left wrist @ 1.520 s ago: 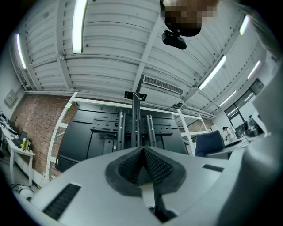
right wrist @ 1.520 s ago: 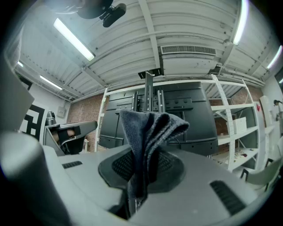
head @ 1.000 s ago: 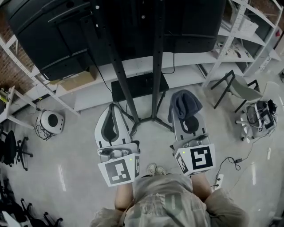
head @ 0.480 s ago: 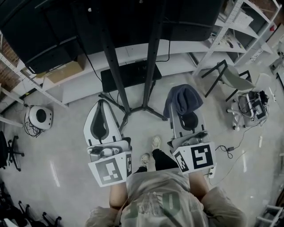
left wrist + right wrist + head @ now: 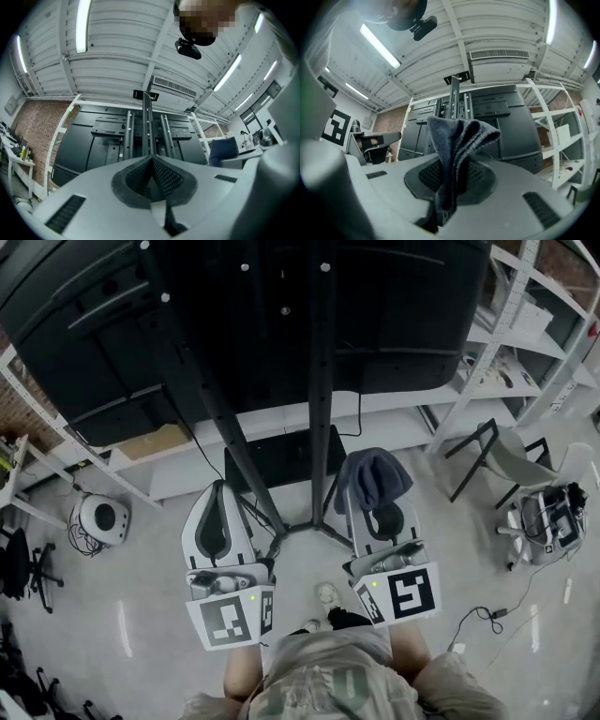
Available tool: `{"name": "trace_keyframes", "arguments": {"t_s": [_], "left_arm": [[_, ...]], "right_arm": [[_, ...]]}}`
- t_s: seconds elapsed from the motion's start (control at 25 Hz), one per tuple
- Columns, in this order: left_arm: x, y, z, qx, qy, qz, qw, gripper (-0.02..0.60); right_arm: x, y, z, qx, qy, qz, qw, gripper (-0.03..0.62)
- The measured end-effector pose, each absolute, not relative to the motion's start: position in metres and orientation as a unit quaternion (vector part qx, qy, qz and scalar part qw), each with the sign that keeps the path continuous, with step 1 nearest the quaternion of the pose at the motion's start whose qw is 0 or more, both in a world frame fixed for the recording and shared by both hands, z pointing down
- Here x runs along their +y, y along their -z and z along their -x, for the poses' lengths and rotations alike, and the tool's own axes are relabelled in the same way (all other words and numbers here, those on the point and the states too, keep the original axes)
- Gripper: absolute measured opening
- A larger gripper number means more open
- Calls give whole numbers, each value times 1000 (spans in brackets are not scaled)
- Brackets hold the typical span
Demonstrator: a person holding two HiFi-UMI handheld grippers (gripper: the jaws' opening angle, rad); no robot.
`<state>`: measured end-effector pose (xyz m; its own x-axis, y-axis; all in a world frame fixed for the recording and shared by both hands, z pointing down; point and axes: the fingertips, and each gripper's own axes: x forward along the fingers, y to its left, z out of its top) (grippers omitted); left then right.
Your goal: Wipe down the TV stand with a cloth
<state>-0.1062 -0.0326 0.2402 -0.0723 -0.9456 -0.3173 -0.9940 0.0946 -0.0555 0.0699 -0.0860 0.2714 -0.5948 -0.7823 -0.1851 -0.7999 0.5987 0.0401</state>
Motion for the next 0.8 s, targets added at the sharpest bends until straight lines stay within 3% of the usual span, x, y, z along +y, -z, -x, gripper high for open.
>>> {"name": "trace_keyframes", "arguments": {"t_s": [0.8], "left_arm": [[-149, -223, 85, 709, -64, 690, 130, 15]], "right_arm": [[-192, -245, -53, 894, -120, 428, 58, 58]]}}
